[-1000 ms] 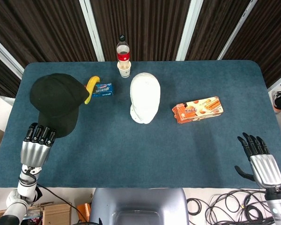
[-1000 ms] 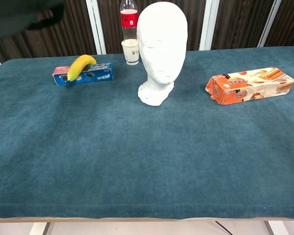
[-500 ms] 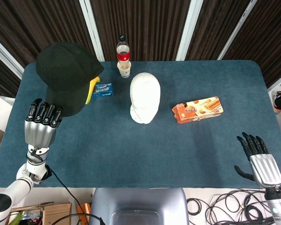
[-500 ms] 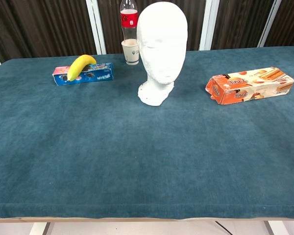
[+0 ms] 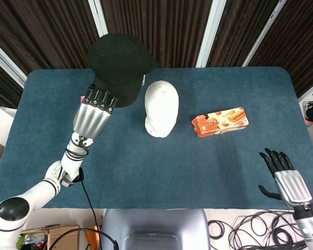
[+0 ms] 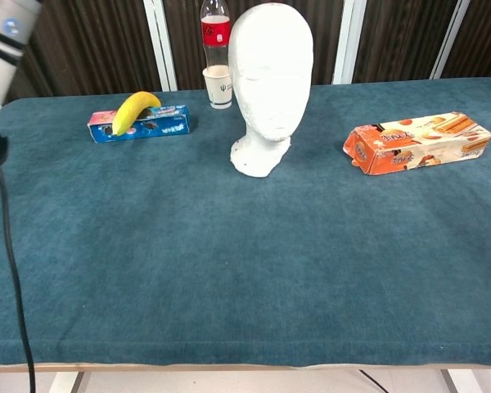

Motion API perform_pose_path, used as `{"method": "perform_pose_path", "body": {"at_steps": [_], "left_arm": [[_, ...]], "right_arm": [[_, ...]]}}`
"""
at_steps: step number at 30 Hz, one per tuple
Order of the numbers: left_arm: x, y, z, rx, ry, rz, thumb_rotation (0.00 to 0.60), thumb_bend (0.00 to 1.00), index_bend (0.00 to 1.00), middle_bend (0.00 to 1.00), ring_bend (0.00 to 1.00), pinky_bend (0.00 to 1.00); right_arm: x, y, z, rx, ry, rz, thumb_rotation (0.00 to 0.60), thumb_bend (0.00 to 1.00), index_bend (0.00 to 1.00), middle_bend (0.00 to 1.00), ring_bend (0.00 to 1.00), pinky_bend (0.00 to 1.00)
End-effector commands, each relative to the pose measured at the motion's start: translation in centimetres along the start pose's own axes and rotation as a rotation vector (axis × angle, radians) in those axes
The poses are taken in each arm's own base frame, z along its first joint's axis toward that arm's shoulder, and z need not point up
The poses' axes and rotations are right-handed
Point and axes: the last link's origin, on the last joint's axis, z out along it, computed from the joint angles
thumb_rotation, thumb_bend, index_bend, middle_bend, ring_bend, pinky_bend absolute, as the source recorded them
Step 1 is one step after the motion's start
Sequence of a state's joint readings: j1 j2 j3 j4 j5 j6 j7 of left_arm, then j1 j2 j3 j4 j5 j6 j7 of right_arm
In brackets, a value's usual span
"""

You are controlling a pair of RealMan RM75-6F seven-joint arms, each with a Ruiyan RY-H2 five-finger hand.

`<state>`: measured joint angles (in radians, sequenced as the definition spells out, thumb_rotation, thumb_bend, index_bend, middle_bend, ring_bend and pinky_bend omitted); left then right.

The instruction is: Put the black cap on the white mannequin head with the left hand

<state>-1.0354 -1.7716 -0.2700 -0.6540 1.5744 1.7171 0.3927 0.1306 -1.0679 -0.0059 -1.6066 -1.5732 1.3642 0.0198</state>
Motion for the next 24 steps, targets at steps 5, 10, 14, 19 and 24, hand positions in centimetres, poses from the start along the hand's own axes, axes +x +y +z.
{"method": "perform_pose_path", "body": {"at_steps": [5,10,14,19,24], "left_arm": [[-1.0,3.7,1.7,-0.042,-0.025,-0.024,0.6,0.52,0.74,0.72,0.61,0.5],[-1.2,6.1,1.6,-0.086,-0.04,-0.042,0.6,0.52,0.74,0.72,0.61,0.5],[-1.2,7.5,1.7,-0.102,-0.043,-0.064,0.6,0.52,0.74,0.72,0.61,0.49],[-1.1,8.5,1.6,-0.112,-0.055,-0.075,0.6,0.52,0.74,0.72,0.61,0.49],[-1.1,9.4,0.4,-0.139,-0.079,-0.093,0.6,0.52,0.74,0.72,0.61,0.48]], "right_arm": [[0.4,0.3,-0.2,0.006,0.009,0.013,0.6,0.17,0.0,0.0,0.0,0.0],[0.6,0.4,-0.5,0.011,0.017,0.02,0.6,0.17,0.0,0.0,0.0,0.0],[0.8,0.6,-0.5,0.012,0.016,0.026,0.6,0.17,0.0,0.0,0.0,0.0],[1.0,0.8,-0.6,0.01,0.022,0.034,0.6,0.17,0.0,0.0,0.0,0.0],[1.2,1.0,-0.9,0.014,0.031,0.04,0.6,0.17,0.0,0.0,0.0,0.0]]}}
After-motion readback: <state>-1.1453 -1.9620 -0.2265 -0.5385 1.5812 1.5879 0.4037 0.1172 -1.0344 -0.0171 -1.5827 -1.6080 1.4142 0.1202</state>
